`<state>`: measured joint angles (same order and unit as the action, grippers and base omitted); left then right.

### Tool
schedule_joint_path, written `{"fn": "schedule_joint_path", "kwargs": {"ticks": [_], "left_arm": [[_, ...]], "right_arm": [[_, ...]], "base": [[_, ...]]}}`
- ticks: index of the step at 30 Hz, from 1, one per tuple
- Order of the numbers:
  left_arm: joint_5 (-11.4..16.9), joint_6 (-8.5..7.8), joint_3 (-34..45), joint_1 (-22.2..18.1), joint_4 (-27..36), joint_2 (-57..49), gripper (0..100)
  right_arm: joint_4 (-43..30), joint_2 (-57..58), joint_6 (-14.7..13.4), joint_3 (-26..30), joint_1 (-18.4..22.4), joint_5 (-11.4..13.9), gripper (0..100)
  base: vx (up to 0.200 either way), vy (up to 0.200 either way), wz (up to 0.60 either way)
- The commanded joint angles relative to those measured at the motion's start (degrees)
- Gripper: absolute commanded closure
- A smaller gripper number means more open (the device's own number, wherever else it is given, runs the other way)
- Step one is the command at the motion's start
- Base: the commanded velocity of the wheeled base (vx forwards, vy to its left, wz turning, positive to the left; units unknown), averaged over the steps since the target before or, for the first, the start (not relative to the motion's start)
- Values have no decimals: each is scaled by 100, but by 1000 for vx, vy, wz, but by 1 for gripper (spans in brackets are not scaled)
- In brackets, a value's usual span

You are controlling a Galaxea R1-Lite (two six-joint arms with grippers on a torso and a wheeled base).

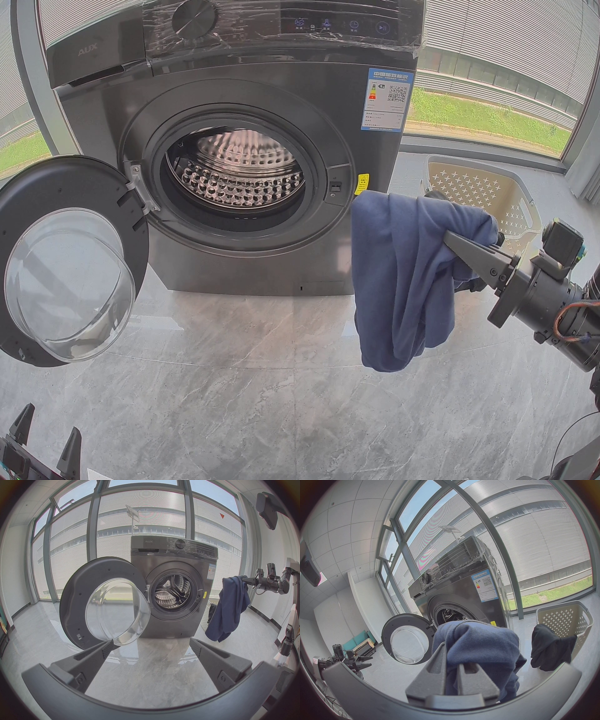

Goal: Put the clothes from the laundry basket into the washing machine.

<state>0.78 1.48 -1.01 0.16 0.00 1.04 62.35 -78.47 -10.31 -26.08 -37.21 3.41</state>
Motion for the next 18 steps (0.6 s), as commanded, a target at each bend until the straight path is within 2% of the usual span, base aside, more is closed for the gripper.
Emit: {"fn": "schedule_joint_path", "kwargs": {"ticks": [1, 6, 18], "left_arm": [[1, 2, 92, 2, 0, -95, 0], [-8, 2, 92, 2, 0, -95, 0], [1, 2, 101, 2, 0, -95, 0]], "right_arm": [[5, -2, 3, -3, 3, 1, 100], [-4, -2, -6, 6, 3, 1, 100], [-4, -10, -6, 32, 3, 1, 100]], "base": [[0, 200, 0], [0, 200, 0], [0, 0, 0]]}}
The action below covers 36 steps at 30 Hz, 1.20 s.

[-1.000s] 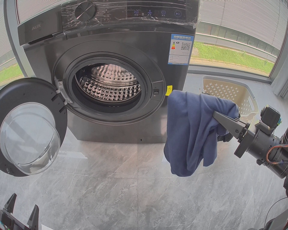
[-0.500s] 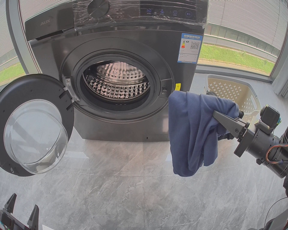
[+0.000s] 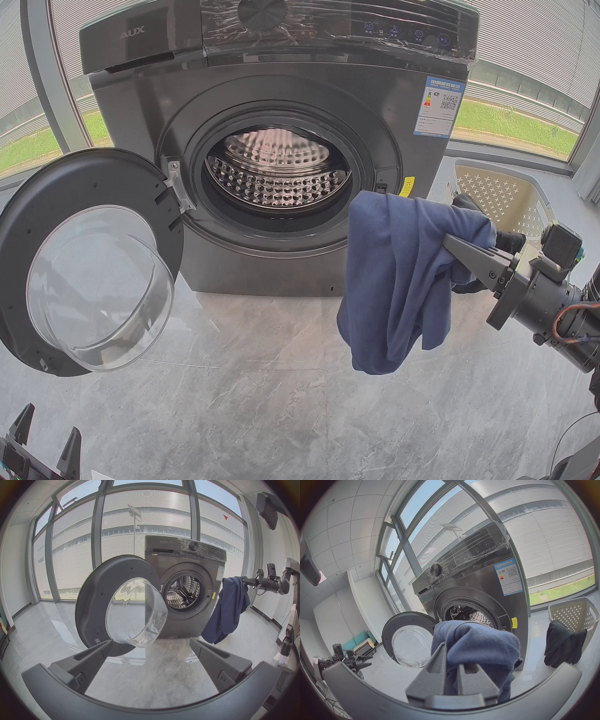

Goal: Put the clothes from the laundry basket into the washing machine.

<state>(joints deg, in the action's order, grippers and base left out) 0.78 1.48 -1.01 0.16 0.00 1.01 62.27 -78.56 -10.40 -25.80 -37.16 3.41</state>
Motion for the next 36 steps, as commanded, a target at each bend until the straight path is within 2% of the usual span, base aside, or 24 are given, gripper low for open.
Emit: {"fn": "schedule_joint_path", "kwargs": {"ticks": [1, 3, 9, 23, 24, 27, 28, 29, 30, 31, 32, 34, 36], "left_arm": [[1, 2, 101, 2, 0, -92, 0], [1, 11, 92, 2, 0, -92, 0], [-8, 2, 92, 2, 0, -92, 0], [-34, 2, 101, 2, 0, -92, 0], [-43, -95, 101, 2, 0, -92, 0], [-34, -112, 101, 2, 0, -92, 0], [-43, -104, 101, -16, 0, -101, 0], [-34, -112, 101, -16, 0, -101, 0], [-34, -112, 101, -16, 0, -101, 0], [-8, -183, 101, -16, -9, -101, 0], [1, -235, 101, -16, -9, -101, 0], [19, -262, 101, -7, -9, -84, 0], [45, -288, 101, -7, -18, -101, 0]], "right_arm": [[4, -2, 3, 4, -2, 1, 100], [4, -2, 3, 4, -2, 1, 100], [4, -2, 3, 22, -2, 1, 100], [4, -46, -15, 31, -11, -7, 100], [4, -46, -15, -4, -20, -25, 100], [13, -81, -59, -101, -64, -166, 100], [4, -186, -191, -268, -143, -420, 100], [13, -274, -252, -338, -231, -535, 100], [13, -274, -252, -338, -231, -535, 100], [13, -459, -358, -497, -433, -781, 100], [13, -520, -402, -541, -529, -877, 100], [13, -723, -498, -637, -679, -1044, 100], [22, -872, -604, -778, -784, -1088, 100]], "base": [[0, 0, 0], [0, 0, 0], [200, 0, 0], [0, 0, 0], [0, 0, 0], [0, 0, 0], [0, 0, 0], [0, 0, 0], [0, 0, 0], [0, 0, 0], [0, 0, 0], [0, 0, 0], [0, 0, 0]]}}
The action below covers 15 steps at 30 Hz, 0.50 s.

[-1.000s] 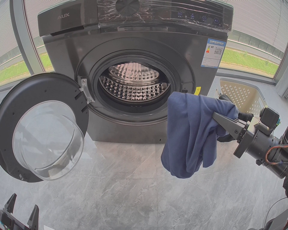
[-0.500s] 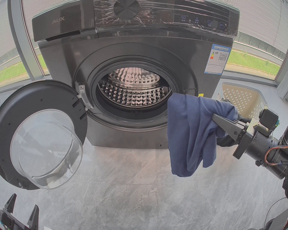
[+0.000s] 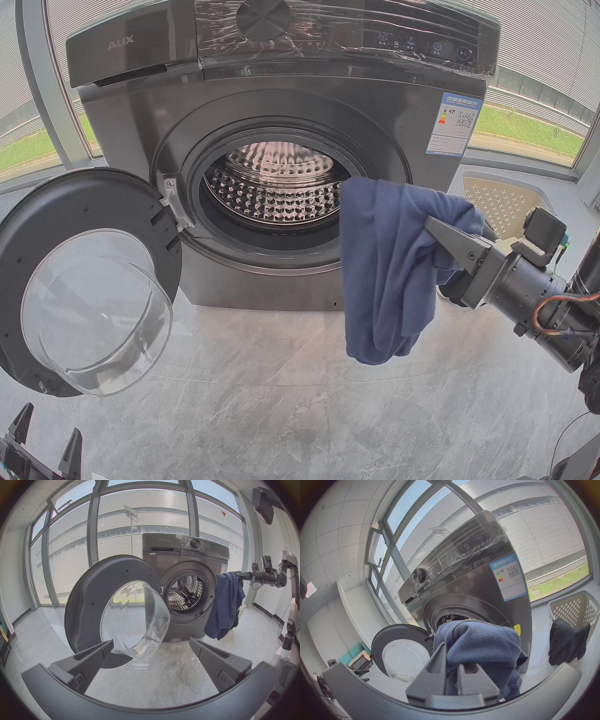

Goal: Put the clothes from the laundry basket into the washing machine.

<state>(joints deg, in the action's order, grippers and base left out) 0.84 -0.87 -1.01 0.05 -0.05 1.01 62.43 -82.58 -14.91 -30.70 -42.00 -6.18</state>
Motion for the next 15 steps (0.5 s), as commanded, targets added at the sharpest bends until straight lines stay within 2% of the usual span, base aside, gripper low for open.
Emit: {"fn": "schedule_joint_path", "kwargs": {"ticks": [1, 5, 7, 9, 10, 12, 13, 15], "left_arm": [[65, -63, 101, 4, -21, -101, 0], [355, 157, -453, -40, -417, -22, 0], [839, 139, -945, -110, -479, 400, 0], [874, 139, -954, -119, -479, 426, 0], [1647, 166, -910, -128, -505, 1120, 0], [1999, 218, -883, -128, -575, 1639, 0], [2043, 210, -874, -119, -593, 1709, 0], [2254, 113, -918, -14, -856, 2298, 0]], "right_arm": [[6, -549, -205, -367, -327, -138, 100], [15, -839, -302, -675, -371, -138, 100], [103, -1058, -408, -982, -432, -138, 100], [112, -1076, -416, -1000, -432, -138, 100], [437, -1445, -557, -1299, -599, -164, 100], [709, -1674, -566, -1404, -608, -164, 100], [745, -1700, -566, -1413, -608, -164, 100], [973, -1937, -557, -1536, -608, -173, 100]], "base": [[0, 0, 0], [0, 0, 0], [0, 0, 0], [0, 0, 0], [0, 0, 0], [0, 0, 0], [0, 0, 0], [0, 0, 0]]}}
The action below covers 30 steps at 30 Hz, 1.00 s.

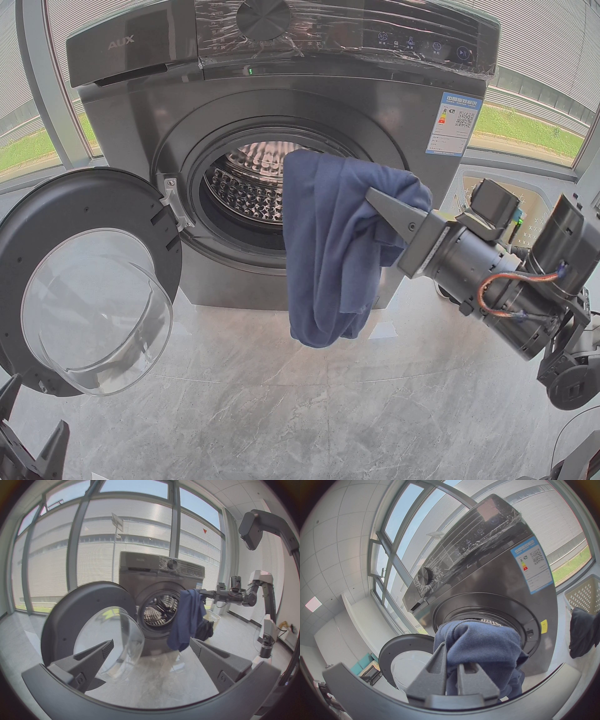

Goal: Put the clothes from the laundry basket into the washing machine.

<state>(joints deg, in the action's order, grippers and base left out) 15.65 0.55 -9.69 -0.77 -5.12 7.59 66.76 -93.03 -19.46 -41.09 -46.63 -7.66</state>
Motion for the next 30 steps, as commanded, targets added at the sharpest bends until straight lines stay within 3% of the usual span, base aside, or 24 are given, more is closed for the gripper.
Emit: {"fn": "schedule_joint_path", "kwargs": {"ticks": [1, 4, 7, 11, 15, 24, 30], "left_arm": [[861, -64, -86, 121, -499, 1930, 0], [1036, -222, -182, 314, -991, 2730, 0], [1045, -275, -182, 701, -1685, 3653, 0], [1028, -380, -112, 1527, -2573, 4690, 0], [992, -354, -200, 2195, -3083, 5516, 0], [1001, -301, -718, 2432, -4225, 7370, 0], [1001, -275, -1140, 2555, -4507, 8144, 0]], "right_arm": [[558, -954, -102, -558, -145, -34, 100], [558, -1016, -93, -751, -136, -34, 100], [549, -1042, -85, -892, -136, -34, 100], [628, -1077, -111, -856, -136, 45, 100], [751, -1077, -102, -821, -145, 62, 100], [725, -1077, -58, -812, -154, 18, 100], [742, -1086, -58, -795, -162, -8, 100]], "base": [[0, 0, 0], [0, 0, 0], [0, 0, 0], [0, 0, 0], [0, 0, 0], [0, 0, 0], [0, 0, 0]]}}
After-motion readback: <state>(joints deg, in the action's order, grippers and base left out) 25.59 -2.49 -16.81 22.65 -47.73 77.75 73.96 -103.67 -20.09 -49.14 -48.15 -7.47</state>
